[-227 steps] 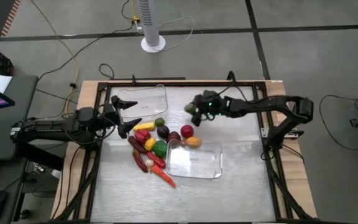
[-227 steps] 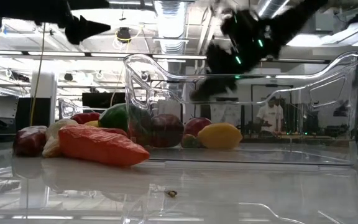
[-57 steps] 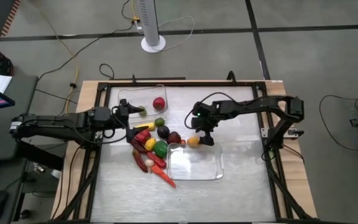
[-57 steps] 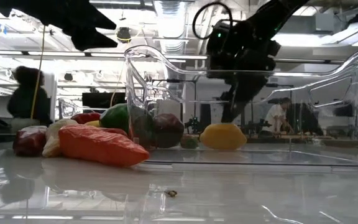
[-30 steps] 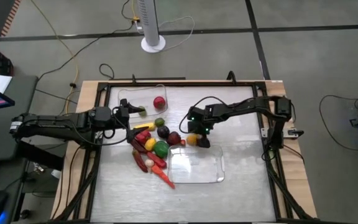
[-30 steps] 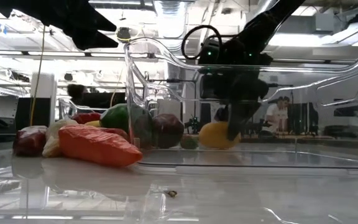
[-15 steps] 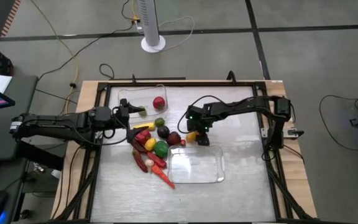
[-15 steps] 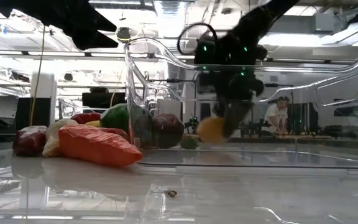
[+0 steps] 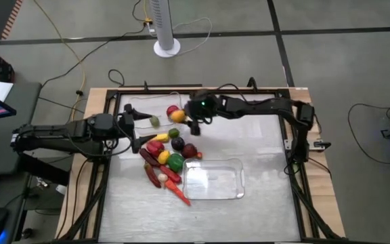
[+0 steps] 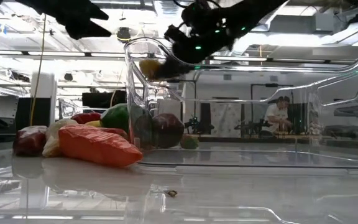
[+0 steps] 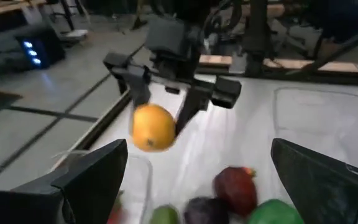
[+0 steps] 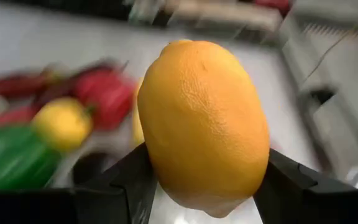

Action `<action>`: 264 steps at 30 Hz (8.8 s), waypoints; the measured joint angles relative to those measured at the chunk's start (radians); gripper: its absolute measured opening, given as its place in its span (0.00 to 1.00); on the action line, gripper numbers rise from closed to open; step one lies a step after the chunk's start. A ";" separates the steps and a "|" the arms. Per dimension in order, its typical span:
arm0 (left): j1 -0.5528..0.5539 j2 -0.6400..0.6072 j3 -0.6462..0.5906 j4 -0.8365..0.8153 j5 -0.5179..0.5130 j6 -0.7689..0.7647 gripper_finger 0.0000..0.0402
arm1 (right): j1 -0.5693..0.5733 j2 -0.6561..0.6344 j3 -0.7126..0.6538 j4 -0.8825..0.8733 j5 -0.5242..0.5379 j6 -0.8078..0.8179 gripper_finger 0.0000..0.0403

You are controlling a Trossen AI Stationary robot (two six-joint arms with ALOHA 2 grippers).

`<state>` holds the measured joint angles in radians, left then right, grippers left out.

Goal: Sort produce into baskets
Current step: Put the right yellow lemon into the top transparent bin, then put the orange carrot into the bottom transparent bin, then put the green bell pepper into the bottom transparent bin

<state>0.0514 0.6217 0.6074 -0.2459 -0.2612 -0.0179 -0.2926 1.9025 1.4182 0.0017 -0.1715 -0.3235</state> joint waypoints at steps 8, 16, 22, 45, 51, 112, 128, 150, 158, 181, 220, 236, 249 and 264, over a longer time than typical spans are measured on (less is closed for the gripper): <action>-0.010 -0.096 -0.011 -0.008 0.021 0.010 0.96 | -0.018 0.191 0.251 -0.079 -0.001 -0.018 0.71; -0.018 -0.095 -0.093 0.024 -0.057 -0.028 0.96 | -0.018 0.174 0.396 -0.349 -0.006 -0.043 0.83; -0.023 -0.093 -0.093 0.019 -0.007 -0.084 0.96 | 0.010 0.094 0.314 -0.506 -0.064 -0.013 0.81; -0.240 0.260 -0.093 0.030 0.076 -0.137 0.96 | 0.053 -0.334 -0.559 0.229 -0.053 0.165 0.81; -0.355 0.437 -0.057 0.148 0.122 -0.161 0.96 | 0.043 -0.349 -0.616 0.286 -0.007 0.189 0.81; -0.598 0.921 0.093 0.129 -0.111 -0.115 0.38 | 0.057 -0.334 -0.616 0.291 0.001 0.301 0.81; -0.544 0.938 0.092 0.170 -0.031 -0.123 0.63 | 0.057 -0.334 -0.616 0.293 0.001 0.305 0.81; -0.535 0.980 0.135 0.074 0.115 -0.099 0.32 | 0.057 -0.334 -0.639 0.331 0.016 0.309 0.81; -0.535 0.968 0.312 -0.180 0.300 -0.100 0.35 | 0.057 -0.334 -0.640 0.327 0.016 0.309 0.81; -0.373 0.827 0.354 0.084 0.079 0.009 0.39 | -0.023 -0.546 -0.621 0.085 0.017 0.261 0.81; -0.301 0.723 0.141 0.036 -0.171 -0.149 0.81 | 0.051 -0.540 -0.622 0.150 0.072 0.241 0.81; -0.271 0.948 0.144 0.156 -0.071 0.043 0.99 | 0.055 -0.540 -0.621 0.148 0.072 0.245 0.81; -0.269 0.953 0.159 0.102 -0.083 0.022 0.82 | 0.055 -0.540 -0.621 0.148 0.072 0.245 0.81; -0.297 0.754 0.366 -0.195 -0.212 0.060 0.79 | 0.055 -0.540 -0.621 0.140 0.072 0.245 0.81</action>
<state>-0.2454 1.3758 0.9735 -0.4410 -0.4728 0.0423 -0.2379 1.3624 0.7967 0.1421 -0.0990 -0.0788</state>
